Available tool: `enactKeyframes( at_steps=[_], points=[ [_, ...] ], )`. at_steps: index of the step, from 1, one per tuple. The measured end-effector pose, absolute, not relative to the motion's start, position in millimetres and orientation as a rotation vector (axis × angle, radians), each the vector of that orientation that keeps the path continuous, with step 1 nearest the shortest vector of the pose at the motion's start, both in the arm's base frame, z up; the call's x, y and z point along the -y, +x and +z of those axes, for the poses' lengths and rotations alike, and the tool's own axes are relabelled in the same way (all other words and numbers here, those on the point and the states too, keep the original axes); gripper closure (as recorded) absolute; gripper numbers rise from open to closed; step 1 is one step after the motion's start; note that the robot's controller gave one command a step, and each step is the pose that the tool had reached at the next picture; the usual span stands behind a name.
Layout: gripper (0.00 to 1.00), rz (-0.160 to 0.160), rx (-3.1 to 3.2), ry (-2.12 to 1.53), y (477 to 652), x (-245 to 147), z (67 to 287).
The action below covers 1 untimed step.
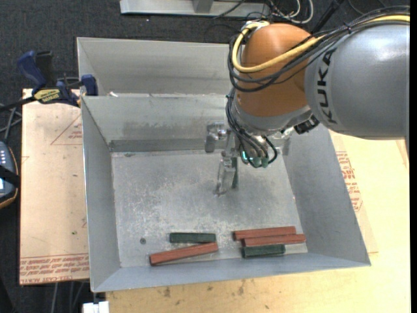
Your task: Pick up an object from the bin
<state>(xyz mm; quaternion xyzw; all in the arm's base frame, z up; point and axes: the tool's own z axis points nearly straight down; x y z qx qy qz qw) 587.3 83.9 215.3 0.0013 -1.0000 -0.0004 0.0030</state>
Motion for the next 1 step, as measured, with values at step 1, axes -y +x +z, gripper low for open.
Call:
enactKeyframes(
  at_steps=[1],
  points=[
    [0.00, -0.002, 3.143, 0.001, 588.9, -83.5, 219.3]
  ],
)
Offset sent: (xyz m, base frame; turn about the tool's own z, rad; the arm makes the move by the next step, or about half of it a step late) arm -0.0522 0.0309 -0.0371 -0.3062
